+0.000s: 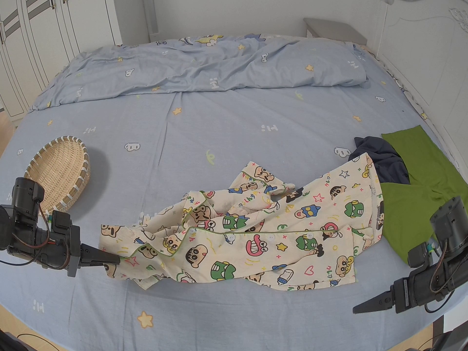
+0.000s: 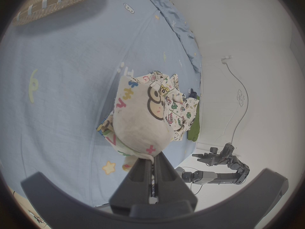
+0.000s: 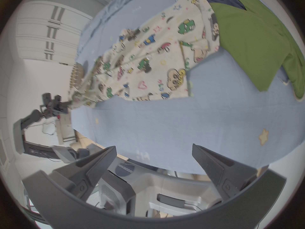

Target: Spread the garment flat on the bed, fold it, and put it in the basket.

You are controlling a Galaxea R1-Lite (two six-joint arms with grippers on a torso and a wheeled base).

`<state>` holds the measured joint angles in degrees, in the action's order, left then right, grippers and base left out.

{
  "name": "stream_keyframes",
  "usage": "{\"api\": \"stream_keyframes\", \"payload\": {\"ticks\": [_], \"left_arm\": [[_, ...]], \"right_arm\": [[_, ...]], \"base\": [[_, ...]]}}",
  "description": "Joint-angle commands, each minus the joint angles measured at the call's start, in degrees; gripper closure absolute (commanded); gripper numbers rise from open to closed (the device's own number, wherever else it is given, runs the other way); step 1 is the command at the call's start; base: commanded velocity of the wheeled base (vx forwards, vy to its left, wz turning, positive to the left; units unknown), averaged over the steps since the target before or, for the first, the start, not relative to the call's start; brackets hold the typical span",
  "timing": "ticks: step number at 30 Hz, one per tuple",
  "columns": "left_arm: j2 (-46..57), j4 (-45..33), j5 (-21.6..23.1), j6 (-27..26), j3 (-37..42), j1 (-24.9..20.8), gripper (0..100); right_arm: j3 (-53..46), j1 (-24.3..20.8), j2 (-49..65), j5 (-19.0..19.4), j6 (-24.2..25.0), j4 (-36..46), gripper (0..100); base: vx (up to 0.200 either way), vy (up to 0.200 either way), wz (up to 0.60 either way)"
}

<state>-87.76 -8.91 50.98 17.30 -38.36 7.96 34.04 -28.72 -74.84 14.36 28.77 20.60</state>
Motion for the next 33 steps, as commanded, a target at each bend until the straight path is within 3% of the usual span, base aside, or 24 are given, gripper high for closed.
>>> {"api": "stream_keyframes", "payload": {"ticks": [1,3,7,11,19,29,30,33], "left_arm": [[0.0,0.1,0.0,0.0,0.0,0.1,100],[0.0,0.1,0.0,-0.1,0.0,0.1,100],[-0.3,0.4,-0.1,0.0,-0.3,0.6,100],[-2.6,0.7,-0.5,-0.2,-1.0,1.0,100],[-7.7,8.0,-0.1,0.1,-3.1,4.3,100],[-11.8,11.9,-0.1,0.3,-4.3,4.8,100],[-11.8,11.9,-0.1,0.3,-4.3,4.8,0],[-12.7,12.5,-0.3,0.5,-5.1,5.0,0]], "right_arm": [[-1.6,4.5,2.1,3.8,-1.3,-4.8,0],[-1.8,4.7,2.1,4.1,-1.6,-5.2,0],[-1.9,9.7,0.4,12.5,-5.7,-9.3,0],[-2.0,11.6,-1.5,15.8,-5.9,-10.5,0],[-3.7,12.3,-4.2,16.0,-7.3,-16.4,0],[-3.8,12.0,-4.3,16.0,-7.4,-16.6,0],[-3.8,12.0,-4.3,16.0,-7.4,-16.6,0],[-3.8,12.2,-4.0,16.0,-7.5,-16.6,0]], "base": [[0.000,0.000,0.00],[0.000,0.000,0.00],[0.000,0.000,0.00],[0.000,0.000,0.00],[0.000,0.000,0.00],[0.000,0.000,0.00],[0.000,0.000,0.00],[0.000,0.000,0.00]]}}
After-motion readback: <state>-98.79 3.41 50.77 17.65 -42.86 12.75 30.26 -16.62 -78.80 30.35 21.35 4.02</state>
